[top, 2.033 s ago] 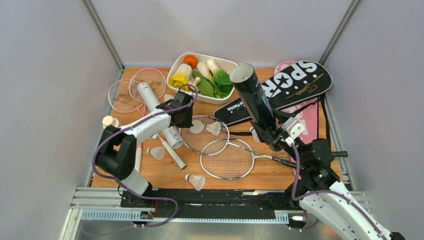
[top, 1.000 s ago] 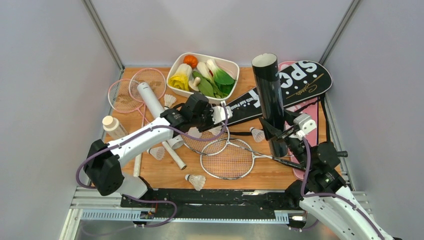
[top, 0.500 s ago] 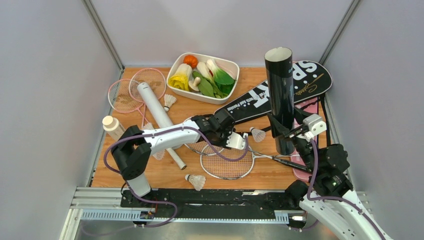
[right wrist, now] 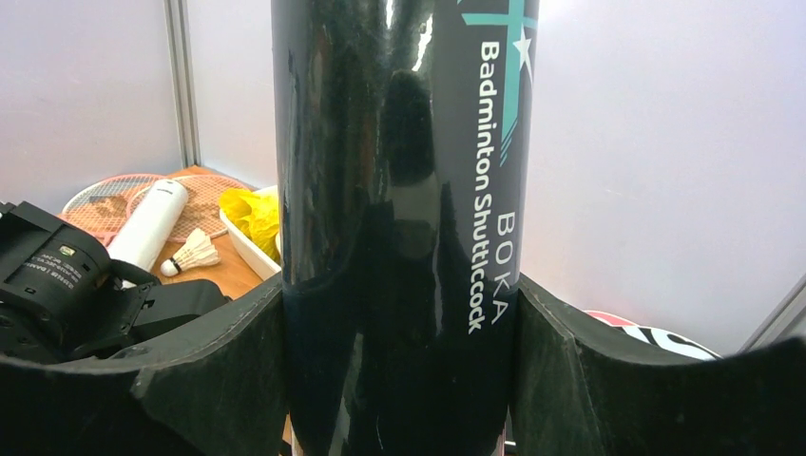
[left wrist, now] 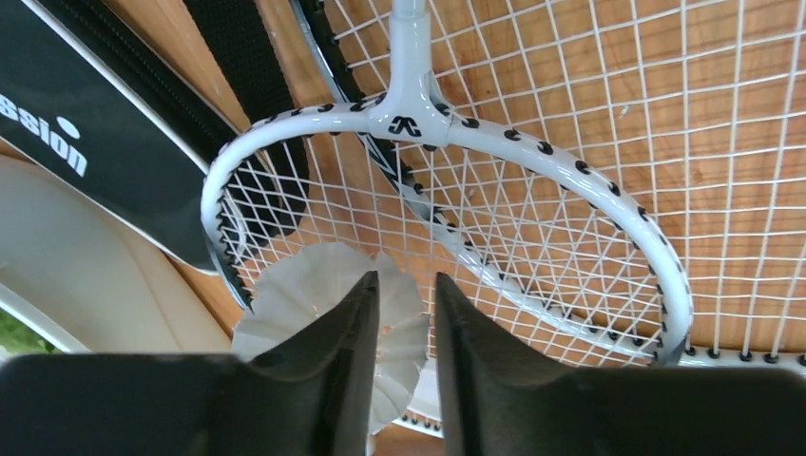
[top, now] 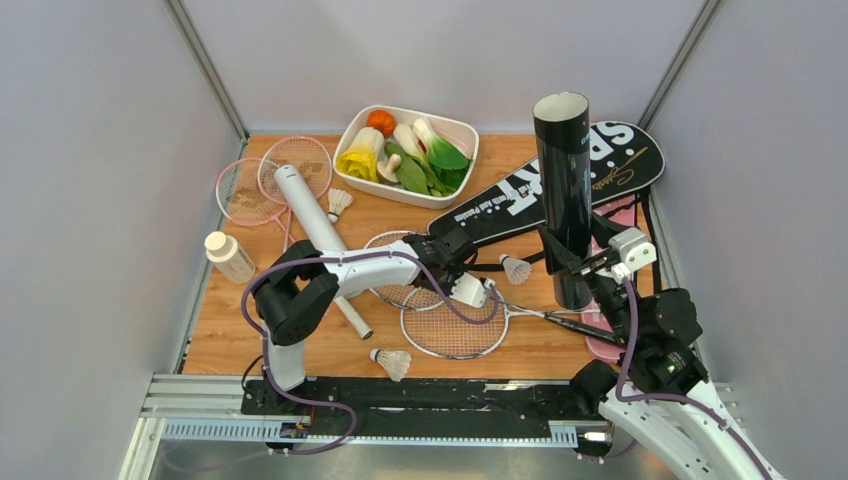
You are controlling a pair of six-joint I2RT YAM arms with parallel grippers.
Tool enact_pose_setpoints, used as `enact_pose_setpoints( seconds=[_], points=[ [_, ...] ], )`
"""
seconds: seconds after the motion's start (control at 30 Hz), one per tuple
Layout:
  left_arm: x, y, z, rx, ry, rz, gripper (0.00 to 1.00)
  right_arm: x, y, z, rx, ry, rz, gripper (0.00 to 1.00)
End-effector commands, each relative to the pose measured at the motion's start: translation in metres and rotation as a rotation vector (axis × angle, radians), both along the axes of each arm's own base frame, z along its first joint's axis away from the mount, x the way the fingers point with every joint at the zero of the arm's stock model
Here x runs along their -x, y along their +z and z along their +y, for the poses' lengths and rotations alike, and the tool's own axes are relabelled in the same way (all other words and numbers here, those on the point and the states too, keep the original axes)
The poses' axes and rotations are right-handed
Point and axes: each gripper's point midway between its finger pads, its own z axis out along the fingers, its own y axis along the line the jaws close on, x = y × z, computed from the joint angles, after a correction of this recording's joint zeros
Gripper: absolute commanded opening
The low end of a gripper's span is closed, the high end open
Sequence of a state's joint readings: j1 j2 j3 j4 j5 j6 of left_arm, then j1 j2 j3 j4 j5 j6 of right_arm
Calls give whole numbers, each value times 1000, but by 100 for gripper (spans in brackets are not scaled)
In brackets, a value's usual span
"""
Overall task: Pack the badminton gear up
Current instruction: Pick up the shuttlecock at the center of the board.
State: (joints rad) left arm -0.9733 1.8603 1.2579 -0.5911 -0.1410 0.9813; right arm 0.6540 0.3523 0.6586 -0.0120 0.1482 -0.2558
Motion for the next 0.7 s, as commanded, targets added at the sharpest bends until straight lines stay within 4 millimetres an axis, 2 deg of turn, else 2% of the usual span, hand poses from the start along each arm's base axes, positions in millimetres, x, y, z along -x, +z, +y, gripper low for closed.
enact_pose_setpoints(
  seconds=[0.0, 0.07, 0.13, 0.23, 0.33, 0.43, 0.5, 0.53, 0.63, 0.67],
  points=[
    [-18, 23, -16, 33, -21, -82, 24, 13, 34, -9, -59, 5, -80, 58],
    [-23, 31, -16, 34, 1, -119, 10, 13, 31, -6, -55, 16, -72, 59],
    [-26, 45, -18, 67, 26, -153, 2, 12, 24, -1, -41, 37, -61, 59],
    [-29, 72, -24, 168, 87, -192, 0, 9, 12, 9, -25, 68, -30, 59],
    [-36, 120, -30, 369, 211, -251, 0, 2, 2, 14, -27, 71, 2, 58],
    [-39, 166, -26, 604, 373, -232, 0, -4, -7, 19, -24, 74, 29, 58],
    [-45, 194, -17, 762, 495, -186, 0, -7, -15, 22, -14, 78, 41, 58],
    [-54, 205, -7, 823, 552, -180, 0, -7, -18, 24, -3, 83, 43, 58],
    [-58, 252, 19, 1098, 756, -115, 0, -9, -25, 29, 20, 100, 48, 58],
    [-63, 261, 31, 1158, 803, -97, 0, -8, -27, 31, 28, 108, 47, 58]
  ],
)
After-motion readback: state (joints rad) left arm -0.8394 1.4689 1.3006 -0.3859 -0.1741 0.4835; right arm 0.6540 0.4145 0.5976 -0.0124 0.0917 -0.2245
